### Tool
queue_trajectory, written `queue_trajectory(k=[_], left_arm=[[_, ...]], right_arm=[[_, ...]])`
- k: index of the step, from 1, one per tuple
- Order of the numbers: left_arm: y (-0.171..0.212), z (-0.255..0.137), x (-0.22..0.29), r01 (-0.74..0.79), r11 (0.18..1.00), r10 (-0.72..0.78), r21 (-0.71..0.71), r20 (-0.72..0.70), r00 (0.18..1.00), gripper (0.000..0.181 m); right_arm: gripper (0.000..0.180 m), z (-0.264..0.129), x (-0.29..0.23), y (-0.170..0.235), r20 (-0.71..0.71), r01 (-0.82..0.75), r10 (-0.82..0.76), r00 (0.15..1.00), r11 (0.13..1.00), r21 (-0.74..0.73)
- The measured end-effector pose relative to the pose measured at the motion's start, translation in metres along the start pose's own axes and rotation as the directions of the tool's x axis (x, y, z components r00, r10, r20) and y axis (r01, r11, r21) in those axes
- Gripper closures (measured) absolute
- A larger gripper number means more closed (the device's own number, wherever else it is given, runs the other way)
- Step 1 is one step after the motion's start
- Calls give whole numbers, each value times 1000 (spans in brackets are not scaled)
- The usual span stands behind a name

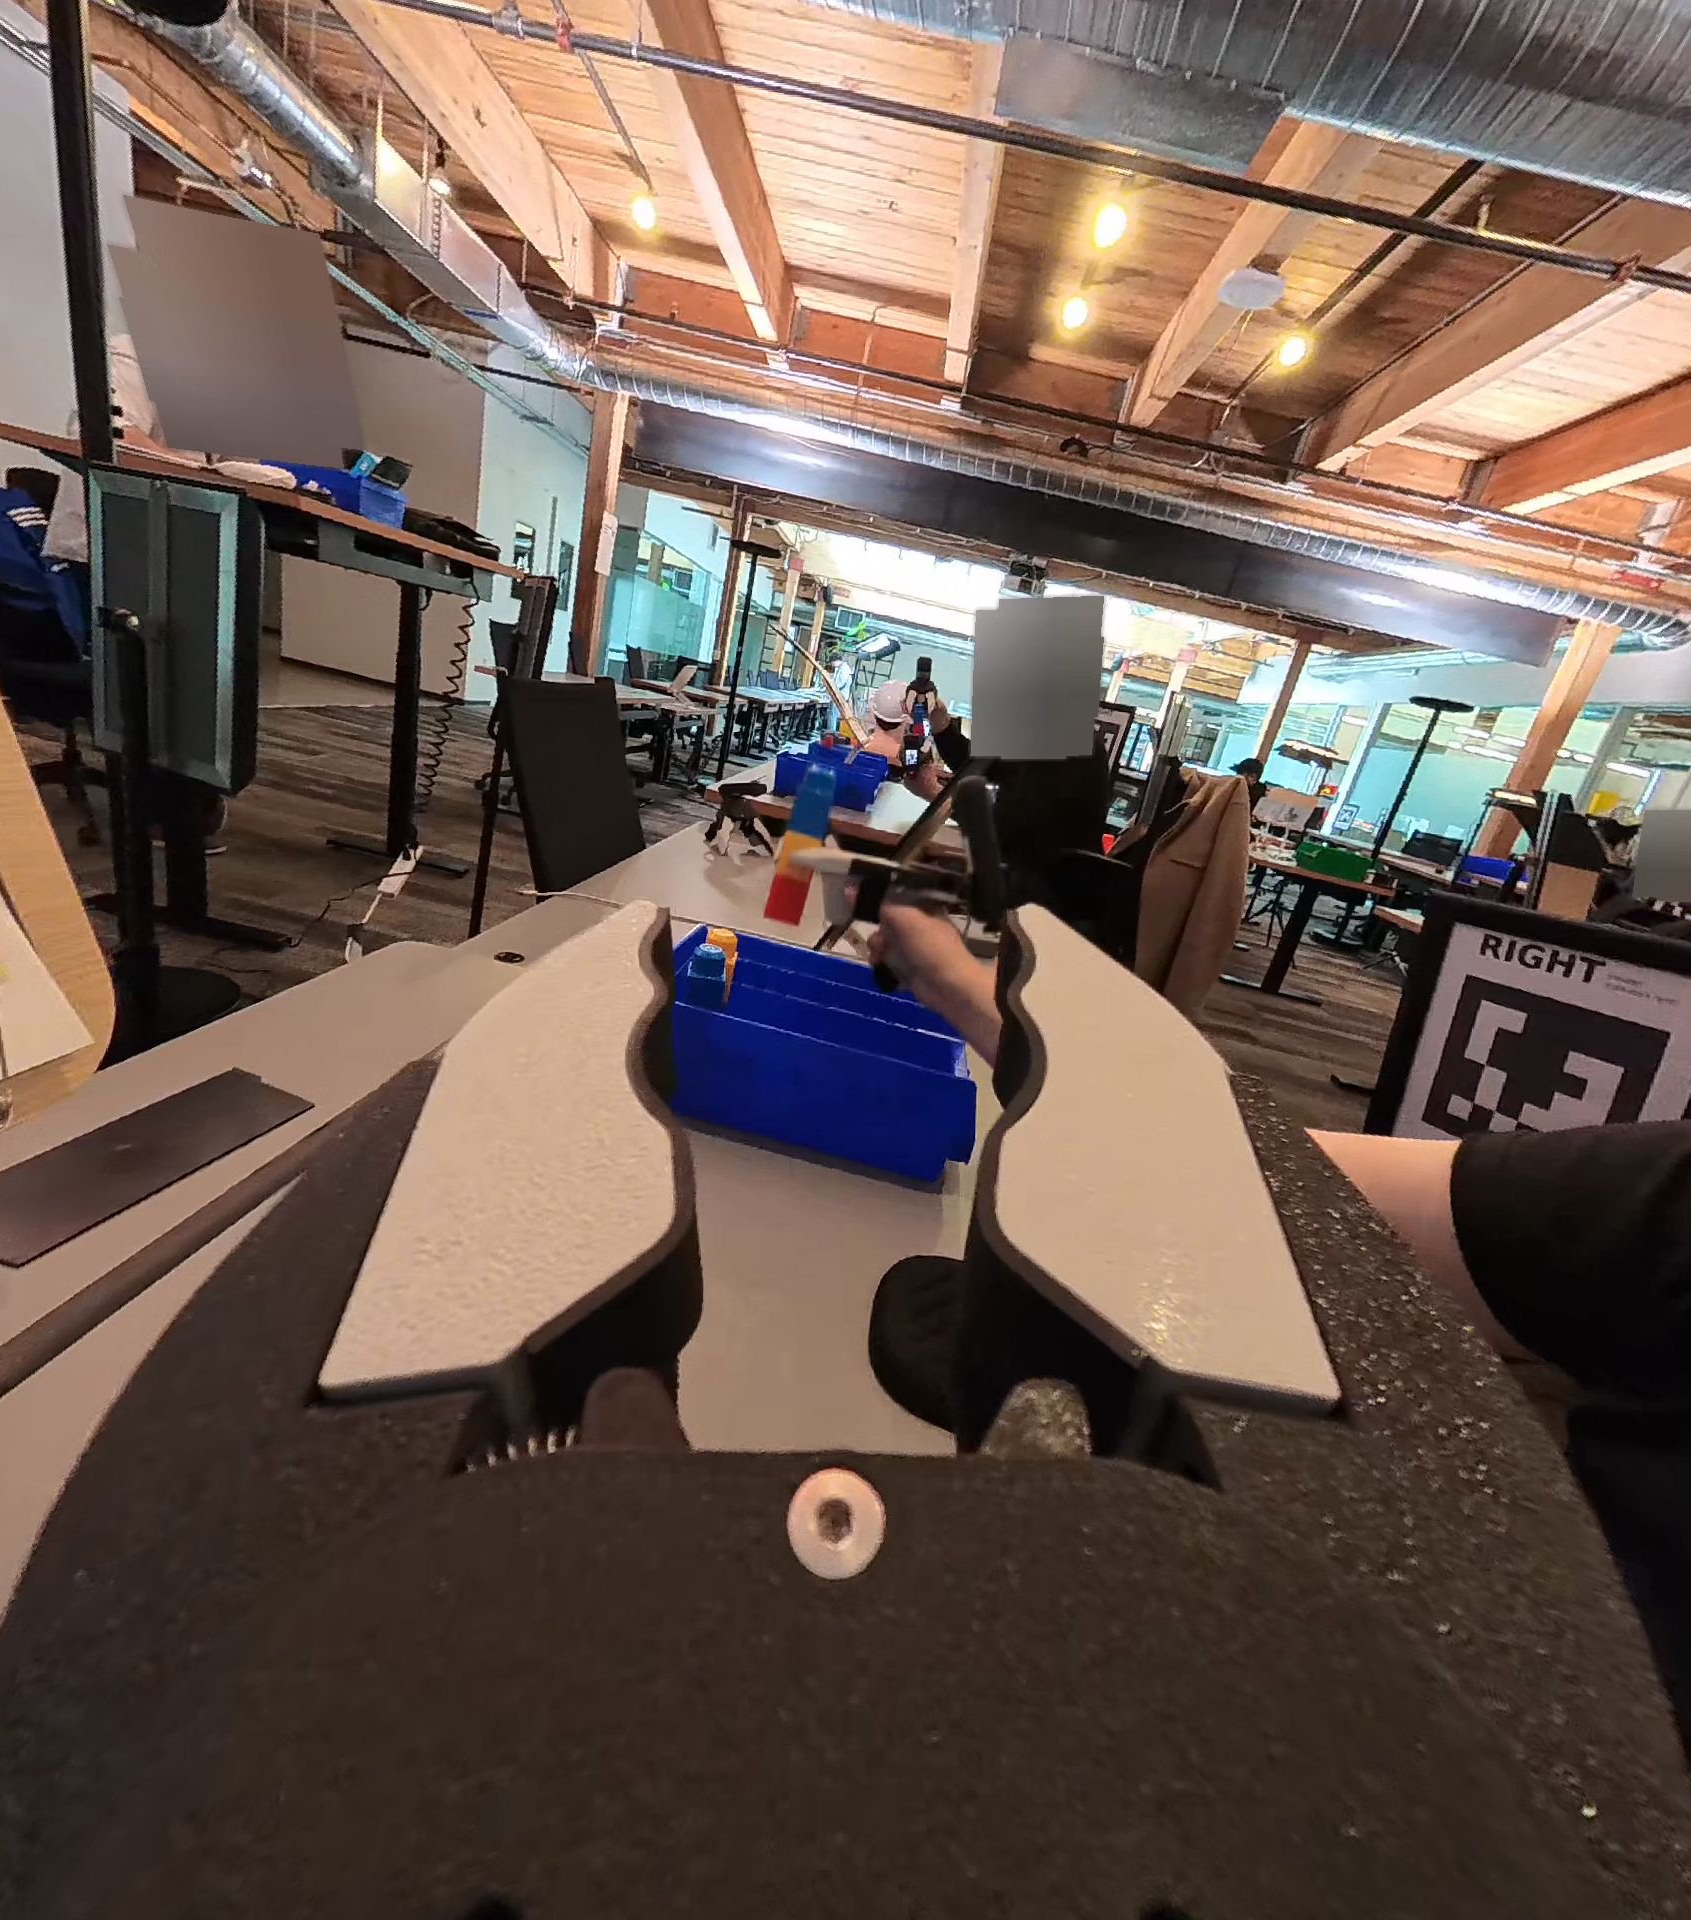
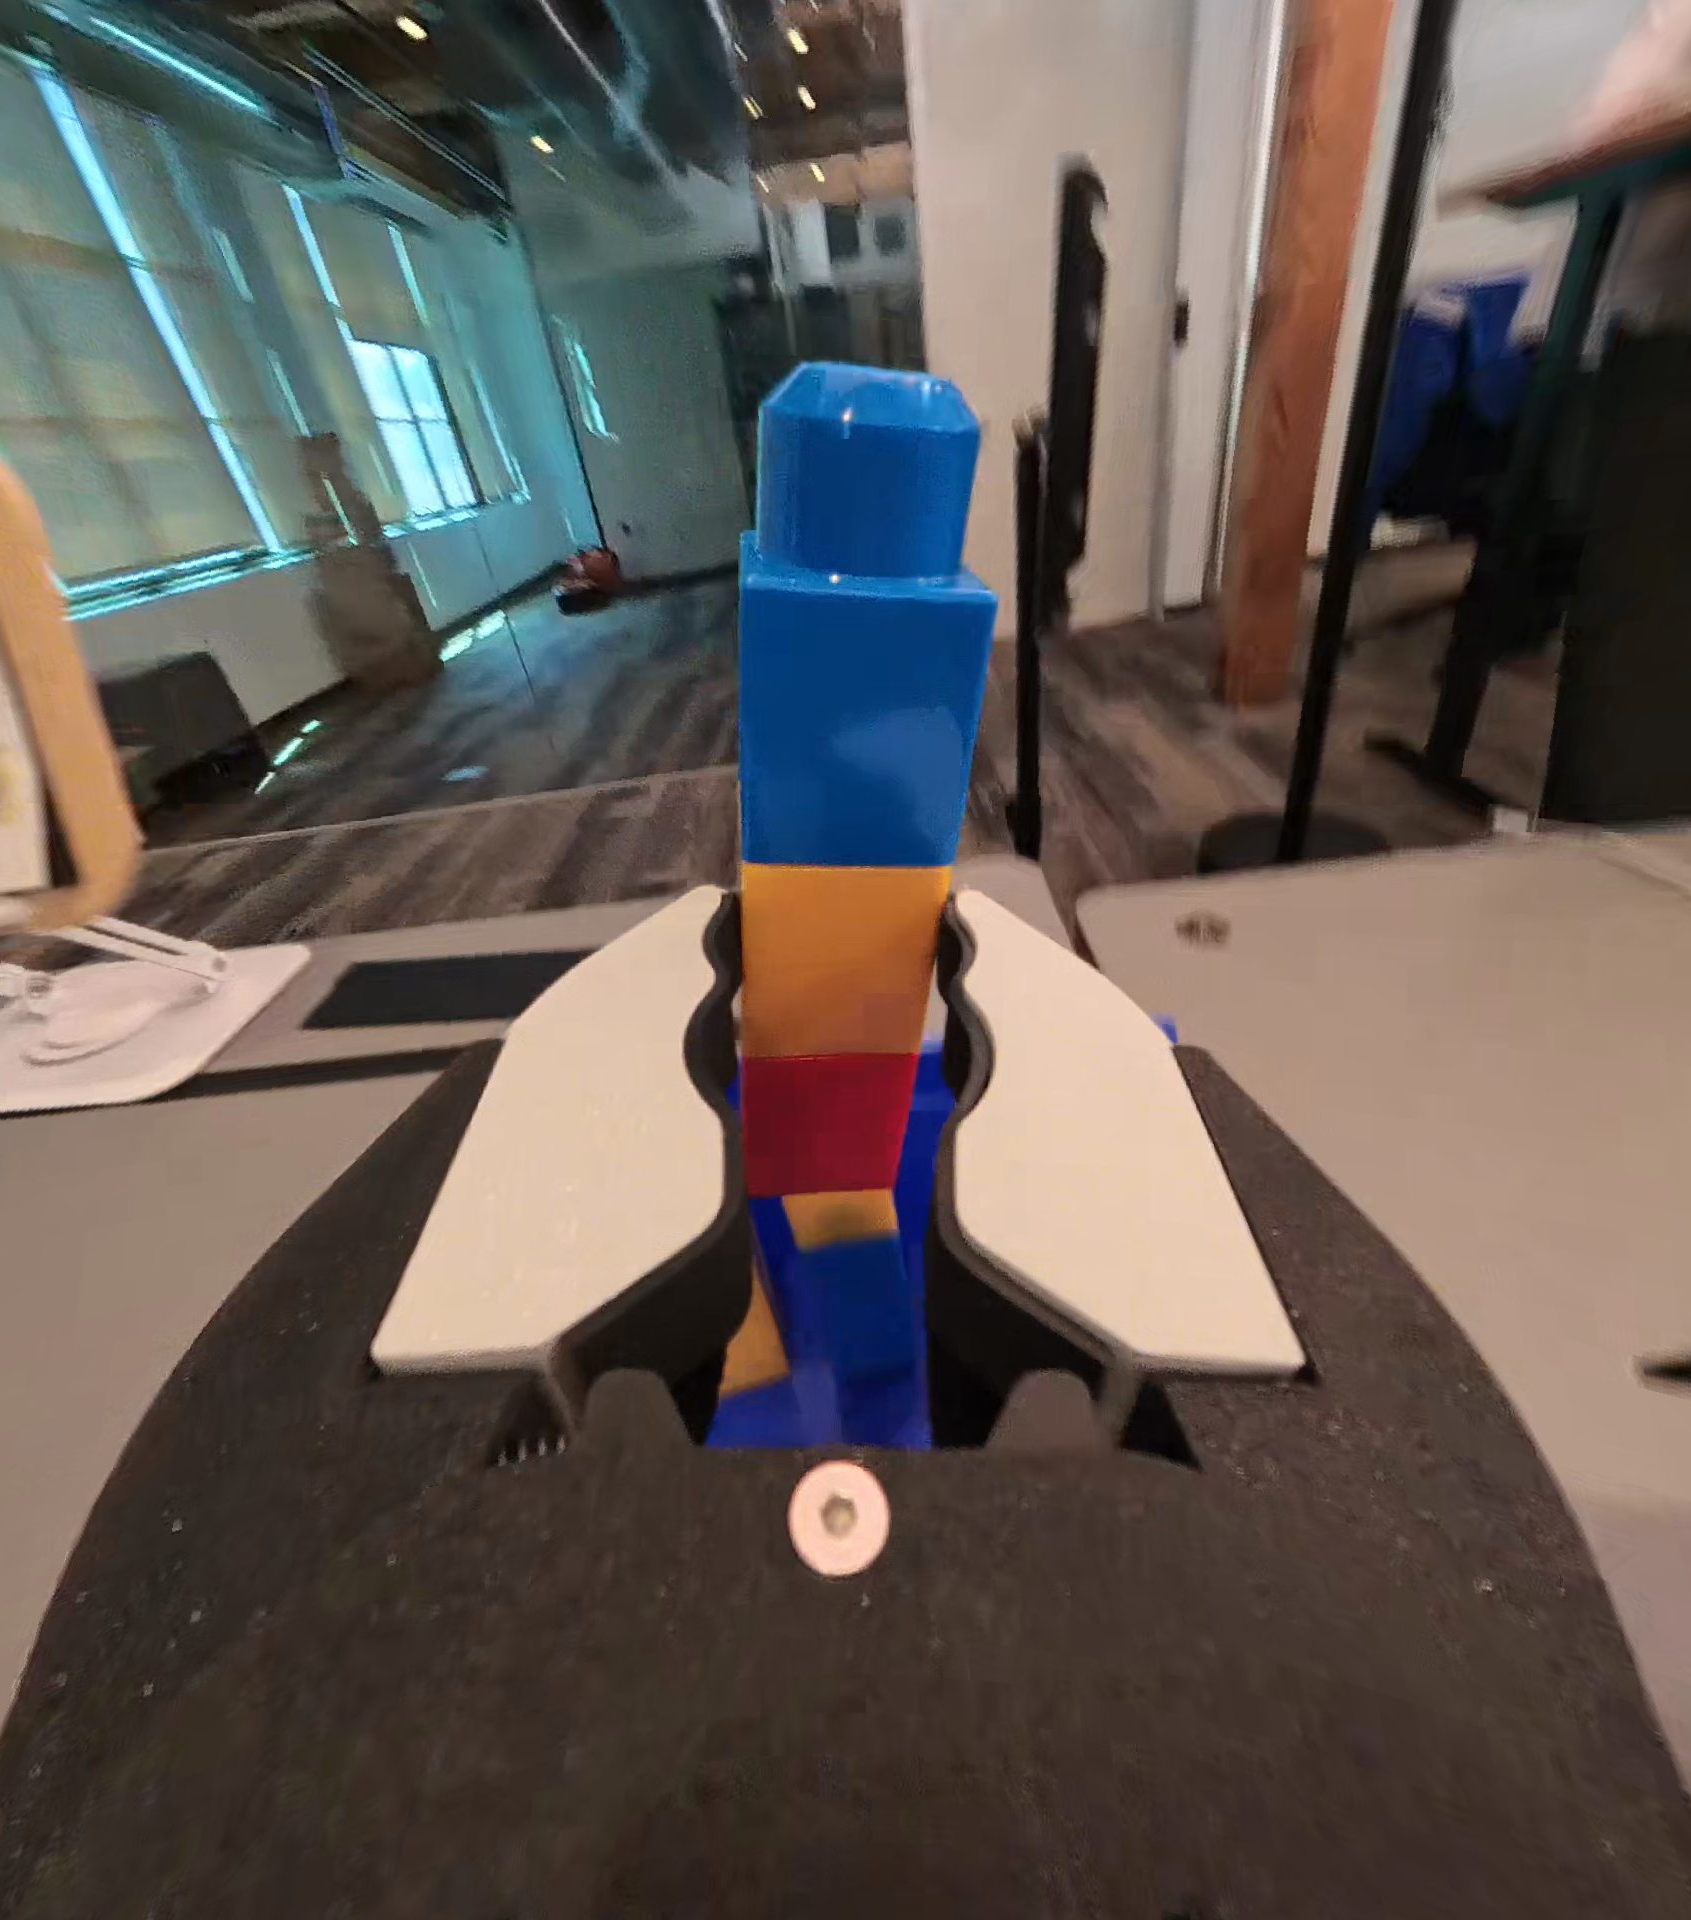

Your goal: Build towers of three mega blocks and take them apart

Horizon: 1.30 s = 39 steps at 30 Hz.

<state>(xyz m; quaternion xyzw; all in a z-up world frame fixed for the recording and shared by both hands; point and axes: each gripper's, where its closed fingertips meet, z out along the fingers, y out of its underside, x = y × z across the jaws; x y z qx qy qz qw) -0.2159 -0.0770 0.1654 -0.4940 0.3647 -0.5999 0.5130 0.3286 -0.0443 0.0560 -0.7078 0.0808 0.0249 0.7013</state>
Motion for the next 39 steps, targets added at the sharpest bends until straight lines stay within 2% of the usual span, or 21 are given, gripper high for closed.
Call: queue_trajectory(k=[3, 8, 12, 17, 24, 30, 33, 39], left_arm=[[8, 8, 2, 4, 999, -4, -32, -4, 1000, 122], [15, 16, 4, -8, 998, 8, -68, -3, 1000, 122], [17, 19, 6, -16, 996, 16, -84, -1, 1000, 123], [19, 22, 10, -18, 996, 17, -93, -11, 1000, 124], [21, 22, 14, -18, 994, 16, -106, -17, 1000, 126], [19, 21, 15, -26, 994, 25, -102, -15, 1000, 126], [18, 21, 16, -31, 994, 29, -101, -18, 999, 126], [19, 22, 16, -25, 995, 22, -99, -25, 999, 127]], right_arm=[[144, 8, 26, 39, -52, -80, 78, 996, 996, -50], [144, 21, 48, 80, -147, 12, -37, 988, 986, -168], [144, 32, 46, 107, -86, 23, -43, 995, 974, -227], [144, 37, 58, 130, -110, 1, -39, 993, 947, -321], [144, 46, 59, 135, -82, 101, -135, 988, 940, -326], [144, 48, 68, 141, -134, 2, -40, 990, 961, -278], [144, 51, 62, 133, -89, 61, -83, 993, 972, -226], [144, 55, 59, 137, -80, 104, -128, 989, 961, -255]])
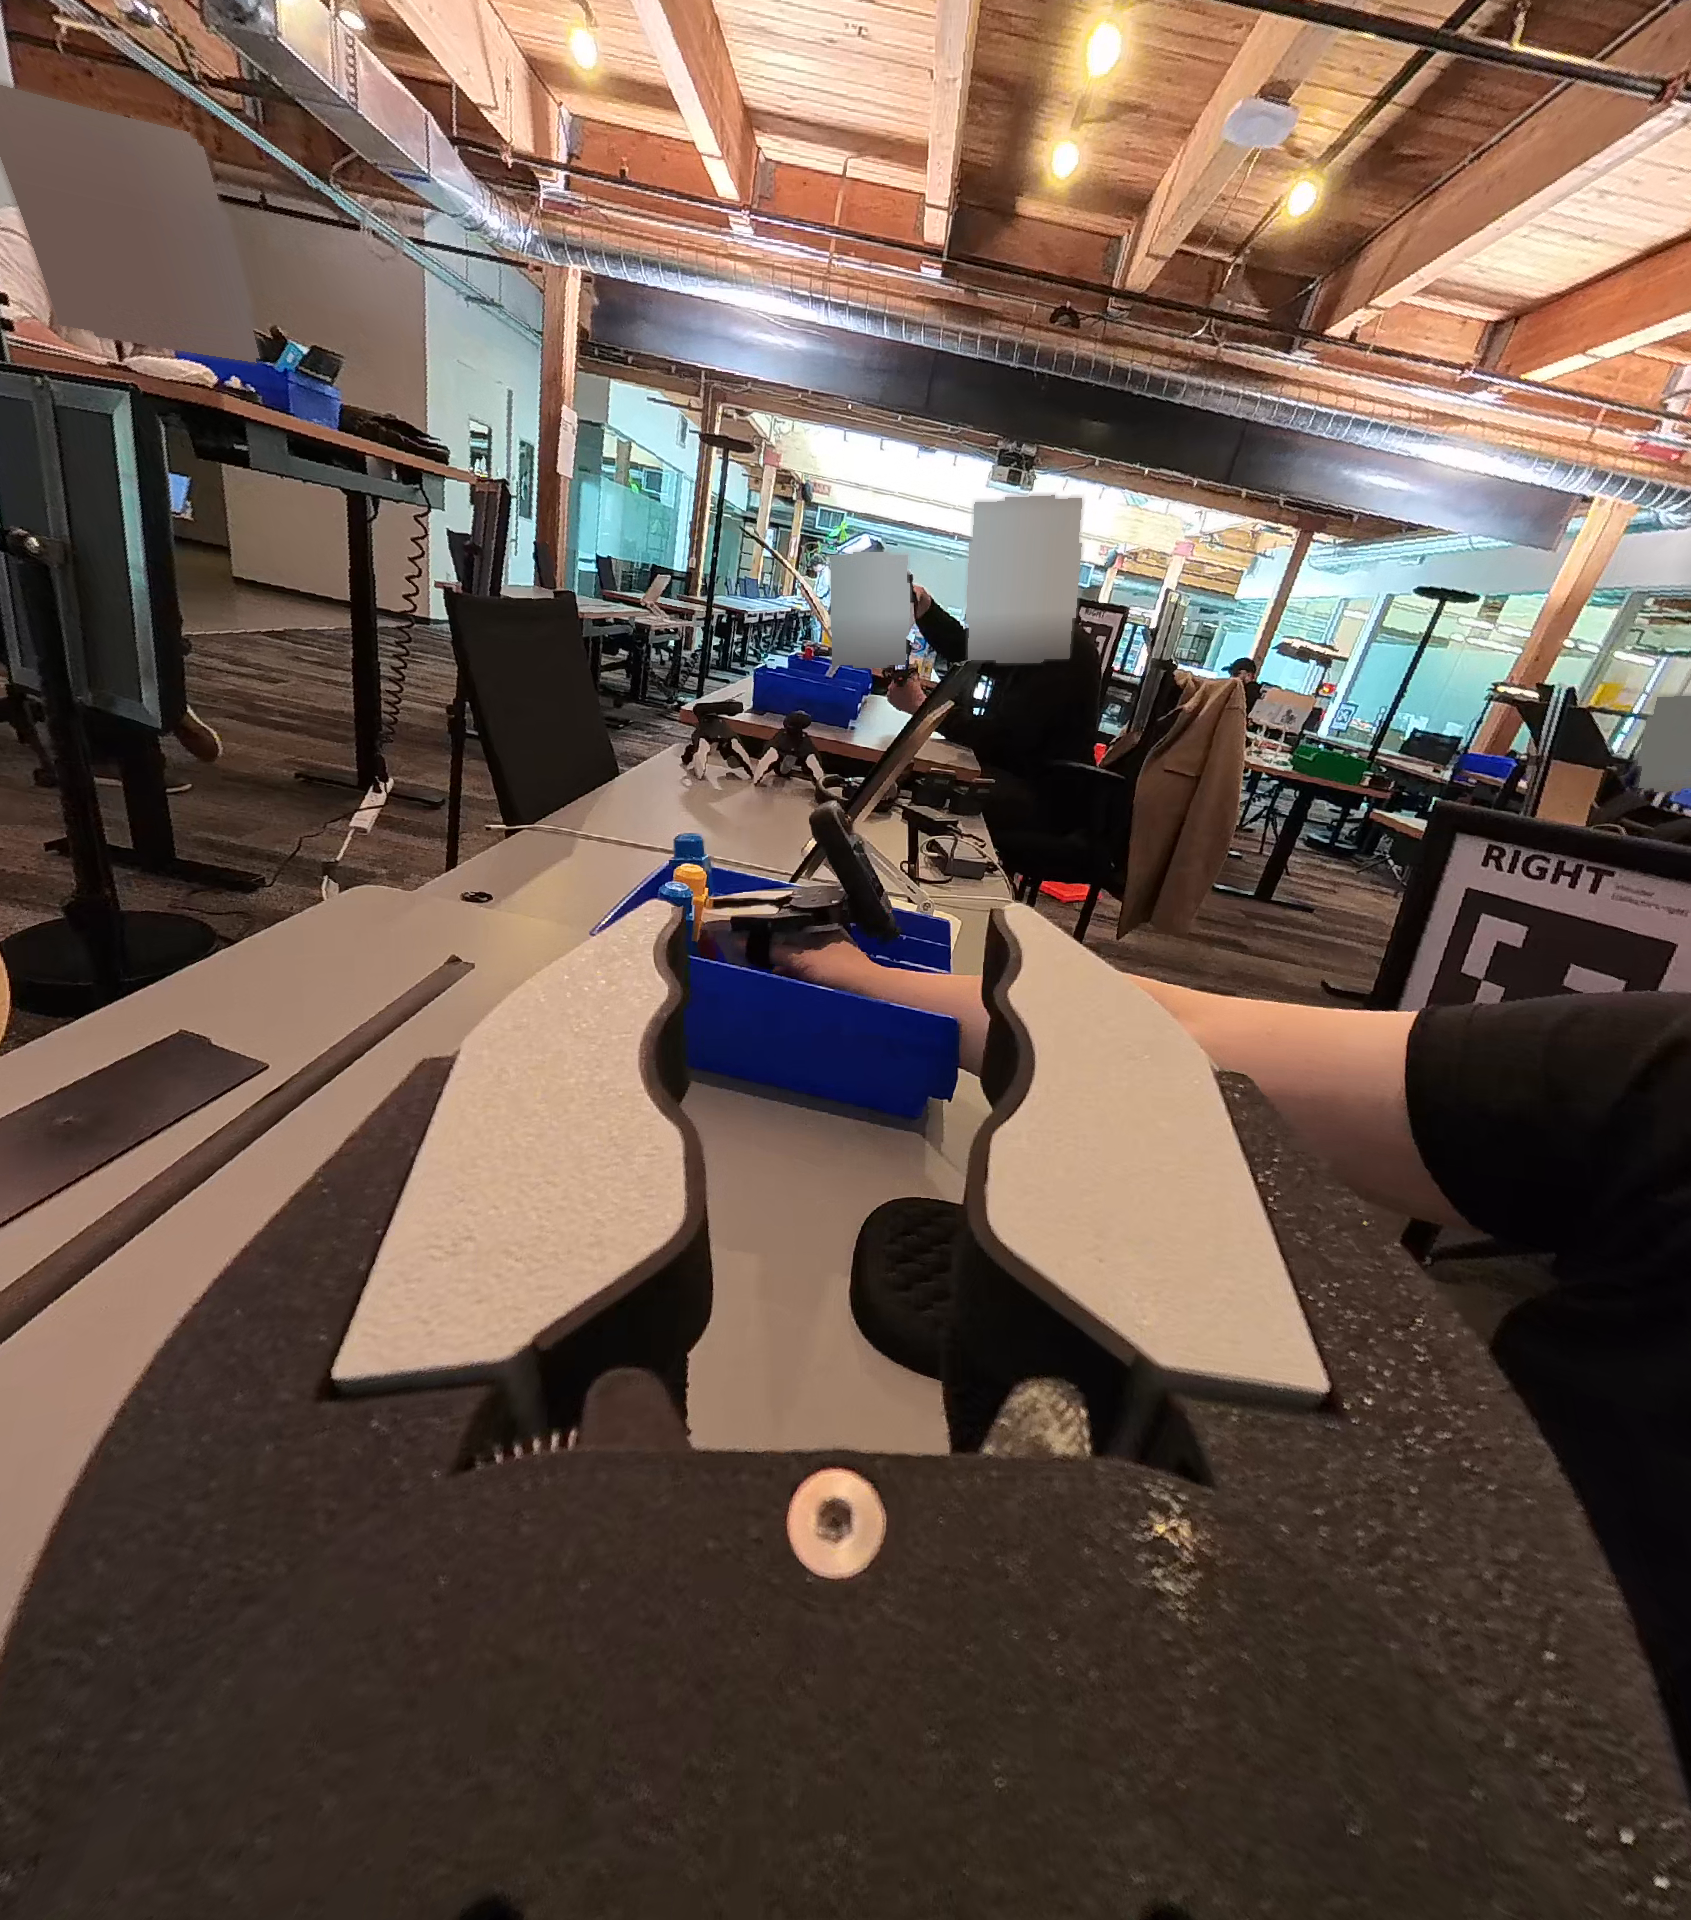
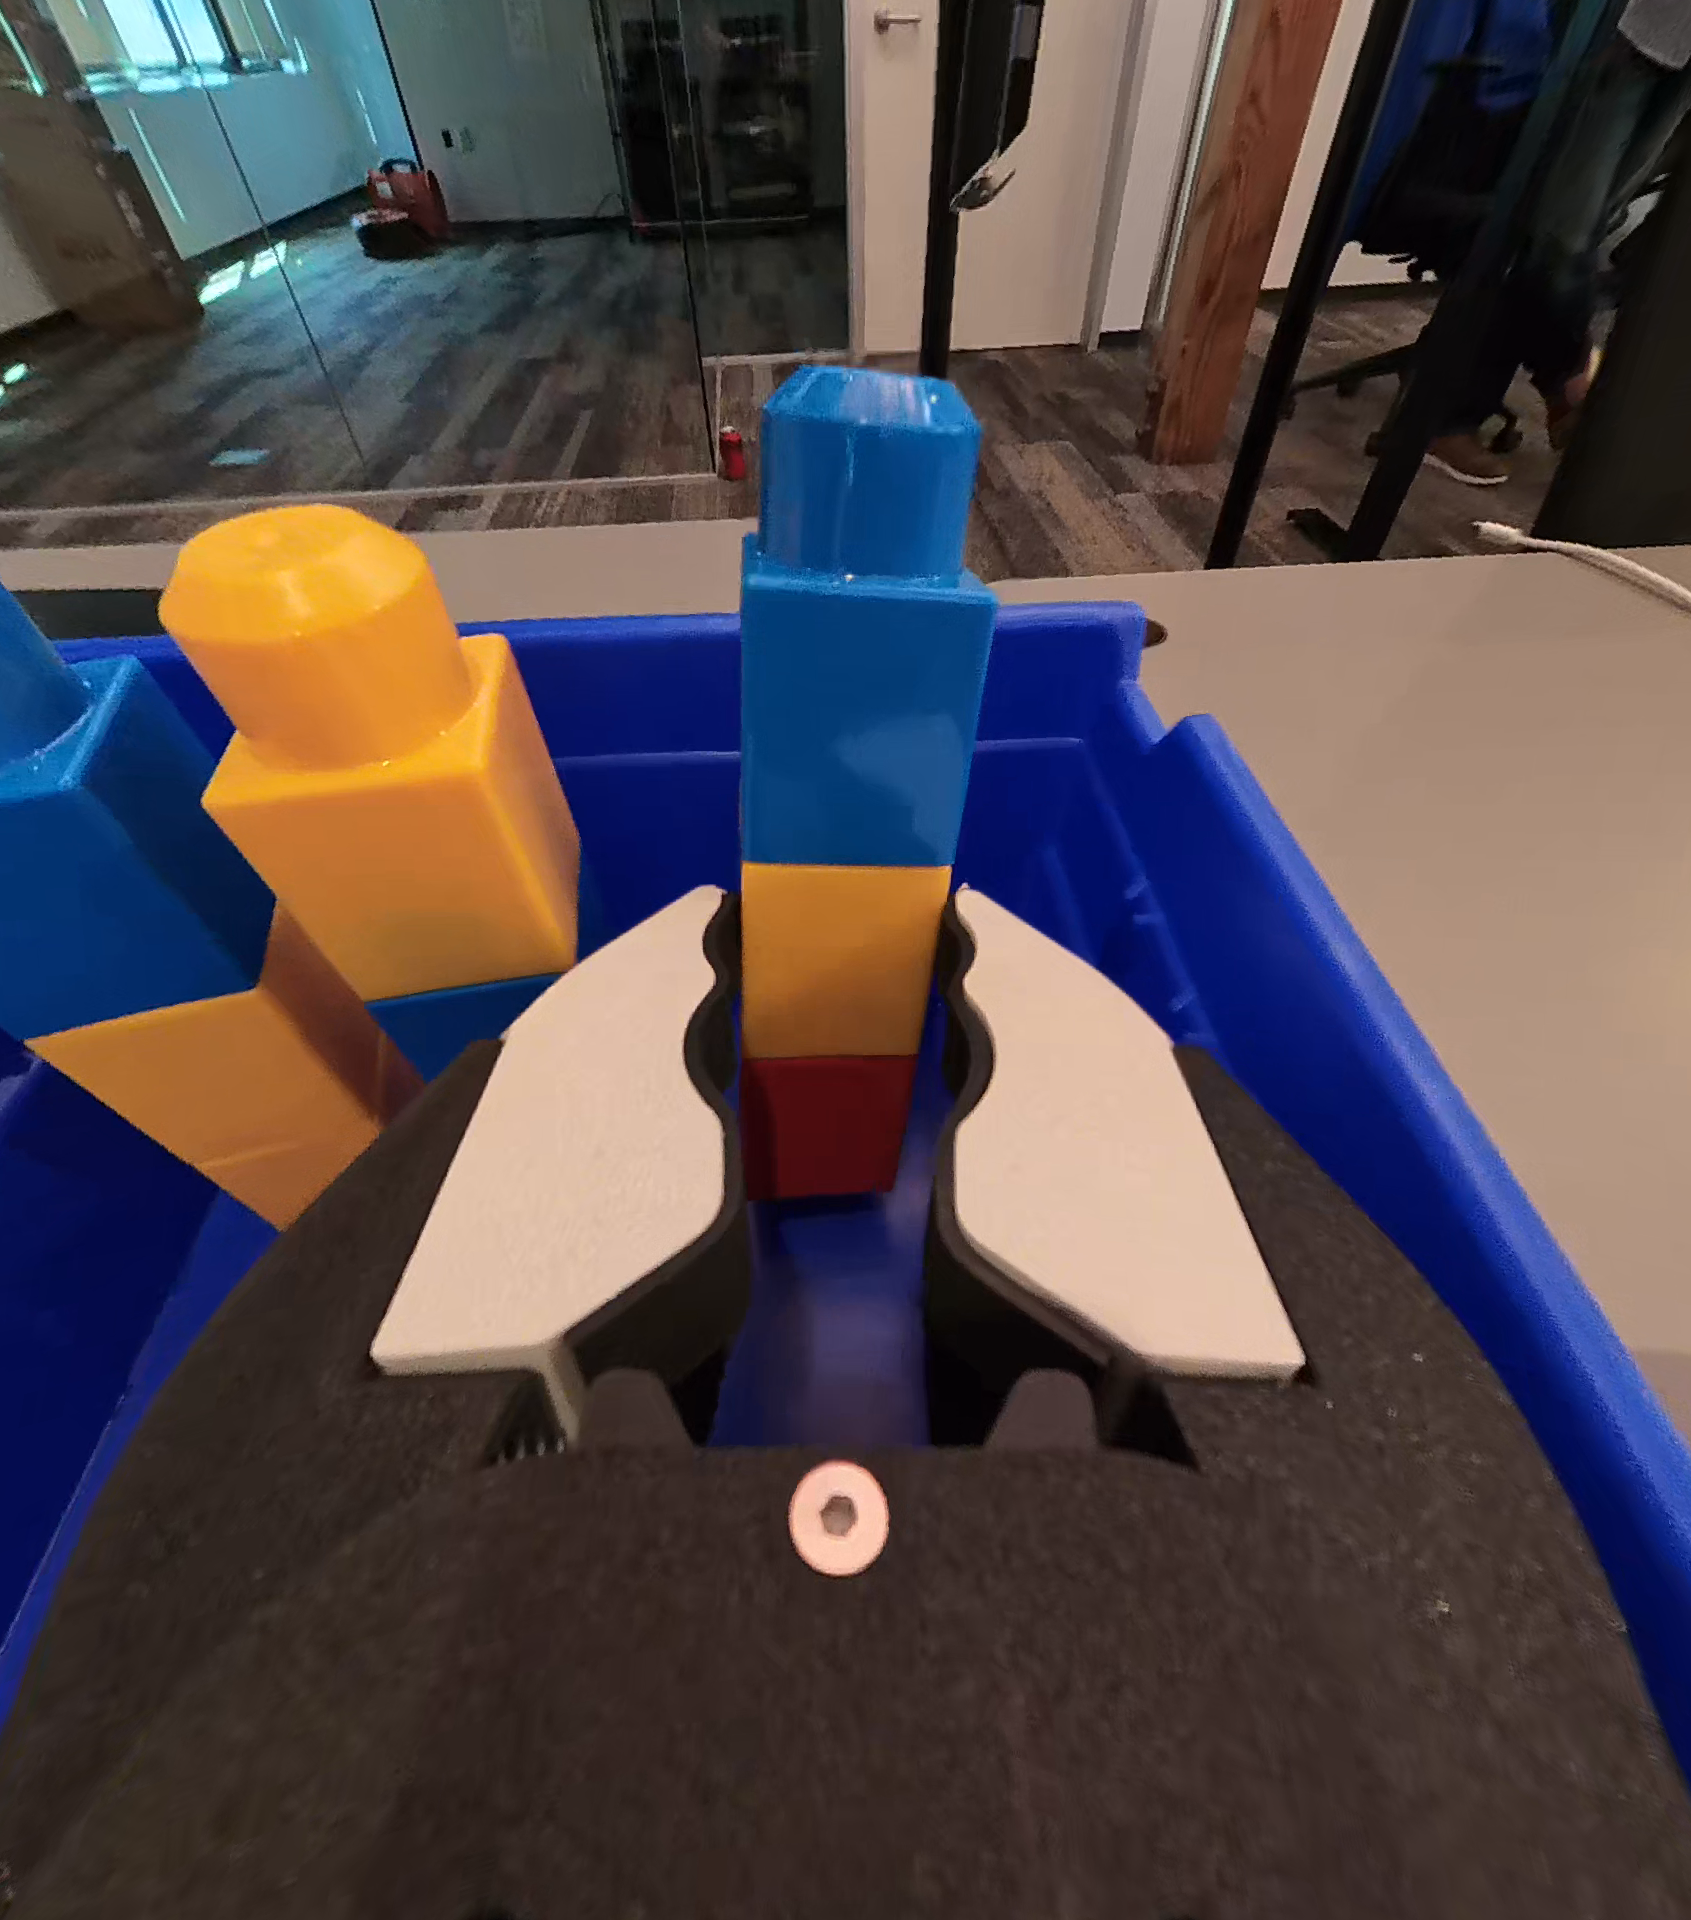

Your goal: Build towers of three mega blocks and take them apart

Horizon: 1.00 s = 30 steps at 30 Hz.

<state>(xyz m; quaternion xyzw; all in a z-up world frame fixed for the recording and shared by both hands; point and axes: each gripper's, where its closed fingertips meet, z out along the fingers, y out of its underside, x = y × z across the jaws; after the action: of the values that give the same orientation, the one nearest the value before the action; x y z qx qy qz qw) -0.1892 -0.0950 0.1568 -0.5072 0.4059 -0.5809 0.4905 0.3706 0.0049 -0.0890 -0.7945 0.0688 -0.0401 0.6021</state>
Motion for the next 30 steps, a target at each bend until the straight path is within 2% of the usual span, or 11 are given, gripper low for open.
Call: queue_trajectory(k=[6, 14, 18, 22, 26, 30], left_arm=[[-2, -2, 3, -1, 1000, 1, 11, -13, 1000, 127], [-8, -6, 7, -2, 999, 3, 35, -25, 1000, 128], [-9, -7, 9, -4, 999, 5, 38, -26, 1000, 127], [-12, -10, 10, -3, 999, 5, 51, -28, 1000, 127], [-15, -14, 11, -3, 998, 5, 66, -31, 1000, 128], [-17, -17, 13, 2, 997, 1, 74, -29, 1000, 127]], right_arm=[[144, 4, -9, 7, 12, 83, -83, 996, 995, -61], [144, -4, -4, 16, -2, 30, -31, 1000, 994, -108], [121, -6, -1, 20, -20, 11, -14, 1000, 991, -133], [120, -16, -2, 21, -15, 29, -31, 999, 988, -149], [120, -32, -1, 2, -13, 73, -75, 997, 990, -121], [121, -54, -2, -57, -23, 139, -139, 990, 990, -8]])
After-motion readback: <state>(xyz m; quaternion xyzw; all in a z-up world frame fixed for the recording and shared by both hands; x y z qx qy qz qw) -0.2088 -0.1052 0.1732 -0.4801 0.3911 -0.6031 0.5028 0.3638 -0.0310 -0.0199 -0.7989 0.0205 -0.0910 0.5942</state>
